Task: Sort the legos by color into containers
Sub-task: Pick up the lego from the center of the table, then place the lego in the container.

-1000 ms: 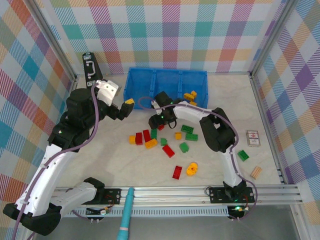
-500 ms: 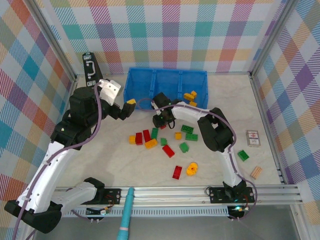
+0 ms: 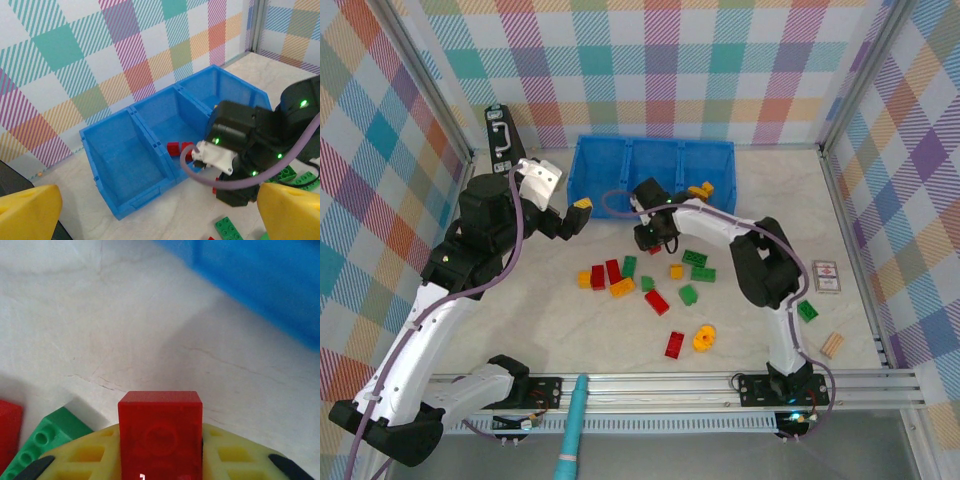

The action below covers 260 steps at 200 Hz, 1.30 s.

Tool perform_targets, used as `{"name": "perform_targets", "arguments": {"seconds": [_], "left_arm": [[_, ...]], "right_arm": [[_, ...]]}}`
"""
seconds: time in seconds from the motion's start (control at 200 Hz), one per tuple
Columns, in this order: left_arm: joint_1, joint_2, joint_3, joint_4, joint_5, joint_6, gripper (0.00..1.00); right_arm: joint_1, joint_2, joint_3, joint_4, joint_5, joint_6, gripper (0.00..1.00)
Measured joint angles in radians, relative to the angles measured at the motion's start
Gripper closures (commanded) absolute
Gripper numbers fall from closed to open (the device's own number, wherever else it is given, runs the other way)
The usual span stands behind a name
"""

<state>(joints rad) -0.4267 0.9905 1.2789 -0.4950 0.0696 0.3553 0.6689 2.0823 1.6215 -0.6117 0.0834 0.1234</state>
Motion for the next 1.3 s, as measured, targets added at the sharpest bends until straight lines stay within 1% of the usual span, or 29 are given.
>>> {"name": "perform_targets", "arguments": {"seconds": [0.1, 0.265, 0.42, 0.535, 0.74, 0.93, 1.215, 1.3], "left_arm": [[0.0, 0.0, 0.0, 0.0, 0.0, 0.0, 0.0], [0.0, 0.0, -0.001, 0.0, -0.003, 0.0, 0.0], [0.0, -0.005, -0.008, 0.0, -0.003, 0.0, 0.0], [0.0, -0.006, -0.011, 0.001, -0.004, 0.001, 0.0], [0.0, -0.006, -0.014, 0.001, -0.01, 0.001, 0.0], [0.0, -0.006, -0.02, 0.003, -0.01, 0.001, 0.0], [0.0, -0.006, -0.02, 0.008, -0.01, 0.001, 0.0], [0.0, -0.006, -0.02, 0.008, -0.01, 0.001, 0.0]], "right_arm": [[-0.014, -0.034, 0.03, -0.006, 0.018, -0.006, 0.66], [-0.034, -0.031, 0.14, 0.0, 0.056, -0.033, 0.66], [-0.047, 0.033, 0.263, 0.05, 0.105, -0.058, 0.66], [-0.049, 0.103, 0.317, 0.093, 0.15, -0.069, 0.66], [-0.059, 0.212, 0.349, 0.161, 0.214, -0.096, 0.66], [-0.061, 0.271, 0.362, 0.21, 0.253, -0.101, 0.65], [-0.061, 0.299, 0.369, 0.245, 0.288, -0.081, 0.54], [-0.061, 0.299, 0.369, 0.245, 0.291, -0.082, 0.52]]}}
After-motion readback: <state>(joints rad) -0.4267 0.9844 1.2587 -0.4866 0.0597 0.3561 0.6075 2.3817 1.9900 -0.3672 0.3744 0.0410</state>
